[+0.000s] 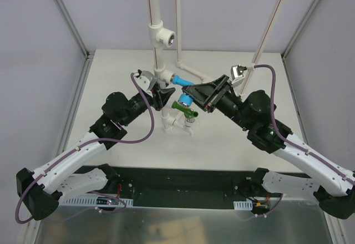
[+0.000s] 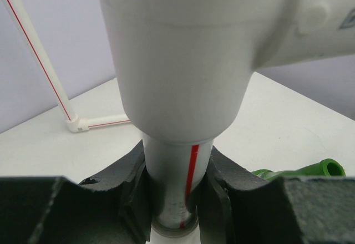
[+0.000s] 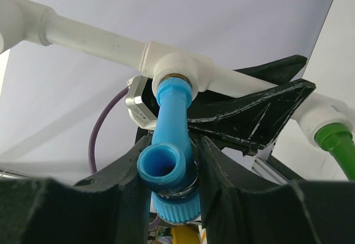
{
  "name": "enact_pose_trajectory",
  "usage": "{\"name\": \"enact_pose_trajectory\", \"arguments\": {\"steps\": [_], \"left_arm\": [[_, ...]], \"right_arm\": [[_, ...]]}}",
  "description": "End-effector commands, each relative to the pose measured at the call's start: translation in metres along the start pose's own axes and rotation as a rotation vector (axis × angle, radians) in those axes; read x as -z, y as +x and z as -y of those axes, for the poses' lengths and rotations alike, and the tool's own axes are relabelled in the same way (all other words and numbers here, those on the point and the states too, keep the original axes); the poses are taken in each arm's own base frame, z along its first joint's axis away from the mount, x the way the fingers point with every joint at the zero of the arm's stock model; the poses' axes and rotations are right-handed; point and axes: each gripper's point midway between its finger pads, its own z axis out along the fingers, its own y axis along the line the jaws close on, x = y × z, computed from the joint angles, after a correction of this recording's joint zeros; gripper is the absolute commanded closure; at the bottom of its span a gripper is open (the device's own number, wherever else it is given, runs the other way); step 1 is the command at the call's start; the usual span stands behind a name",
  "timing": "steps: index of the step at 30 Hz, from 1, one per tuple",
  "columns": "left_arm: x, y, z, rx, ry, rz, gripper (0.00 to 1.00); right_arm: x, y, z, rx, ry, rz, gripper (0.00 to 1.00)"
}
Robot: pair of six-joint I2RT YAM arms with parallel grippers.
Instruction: Install the water faucets
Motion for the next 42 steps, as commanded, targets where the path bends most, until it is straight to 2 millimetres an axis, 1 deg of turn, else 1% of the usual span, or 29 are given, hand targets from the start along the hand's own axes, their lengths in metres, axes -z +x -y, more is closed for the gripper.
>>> {"name": "enact_pose_trajectory", "arguments": {"steps": [1, 2, 4, 6, 7, 9, 11, 14, 17, 19, 21, 22, 24, 26, 28, 30, 31, 33, 34, 36, 38, 42], "left_arm": [[0.007, 0.009, 0.011, 0.112, 0.022, -0.045, 1.0], [0.007, 0.008, 0.011, 0.11, 0.021, -0.04, 1.0], [0.007, 0.008, 0.01, 0.111, 0.018, -0.041, 1.0], [0.007, 0.009, 0.009, 0.11, 0.015, -0.042, 1.0], [0.007, 0.009, 0.008, 0.11, 0.01, -0.042, 1.0], [0.007, 0.01, 0.009, 0.109, 0.011, -0.047, 1.0], [0.007, 0.012, 0.008, 0.109, 0.009, -0.053, 1.0], [0.008, 0.013, 0.008, 0.108, 0.007, -0.054, 1.0], [0.008, 0.011, 0.008, 0.107, 0.006, -0.049, 1.0], [0.008, 0.01, 0.008, 0.107, 0.008, -0.048, 1.0], [0.008, 0.011, 0.008, 0.109, 0.009, -0.049, 1.0], [0.008, 0.009, 0.009, 0.11, 0.011, -0.045, 1.0], [0.008, 0.008, 0.01, 0.112, 0.014, -0.046, 1.0], [0.008, 0.008, 0.01, 0.11, 0.016, -0.046, 1.0], [0.008, 0.008, 0.01, 0.113, 0.017, -0.046, 1.0], [0.008, 0.006, 0.011, 0.113, 0.019, -0.042, 1.0], [0.008, 0.007, 0.01, 0.112, 0.018, -0.043, 1.0], [0.008, 0.005, 0.011, 0.113, 0.021, -0.04, 1.0], [0.008, 0.006, 0.012, 0.115, 0.025, -0.042, 1.0], [0.007, 0.005, 0.013, 0.115, 0.032, -0.042, 1.0], [0.008, 0.004, 0.013, 0.118, 0.033, -0.042, 1.0], [0.009, 0.002, 0.01, 0.117, 0.017, -0.037, 1.0]], "right_arm": [[0.016, -0.081, -0.044, -0.198, -0.119, 0.339, 0.96], [0.016, -0.08, -0.046, -0.191, -0.122, 0.329, 0.85], [0.015, -0.078, -0.047, -0.172, -0.126, 0.311, 0.66], [0.015, -0.074, -0.049, -0.157, -0.14, 0.293, 0.55], [0.016, -0.073, -0.051, -0.147, -0.155, 0.285, 0.51], [0.019, -0.071, -0.05, -0.121, -0.167, 0.281, 0.46], [0.025, -0.072, -0.049, -0.091, -0.17, 0.289, 0.43], [0.038, -0.075, -0.049, -0.036, -0.177, 0.31, 0.41], [0.053, -0.083, -0.039, 0.069, -0.136, 0.367, 0.41], [0.064, -0.091, -0.036, 0.195, -0.108, 0.41, 0.41], [0.073, -0.099, -0.03, 0.358, -0.061, 0.448, 0.41], [0.076, -0.104, -0.027, 0.498, -0.026, 0.463, 0.41], [0.081, -0.111, -0.024, 0.705, 0.021, 0.472, 0.41], [0.081, -0.11, -0.019, 0.993, 0.053, 0.427, 0.41], [0.08, -0.103, -0.011, 1.272, 0.056, 0.343, 0.39], [0.079, -0.093, -0.002, 1.503, 0.034, 0.259, 0.34], [0.08, -0.088, 0.003, 1.621, 0.014, 0.226, 0.32], [0.079, -0.071, 0.007, 1.847, -0.098, 0.159, 0.32], [0.079, -0.065, 0.008, 1.937, -0.141, 0.144, 0.31], [0.077, -0.054, 0.004, 2.075, -0.241, 0.133, 0.32], [0.076, -0.046, -0.012, 2.128, -0.34, 0.178, 0.32], [0.072, -0.039, -0.032, 2.221, -0.44, 0.218, 0.32]]}}
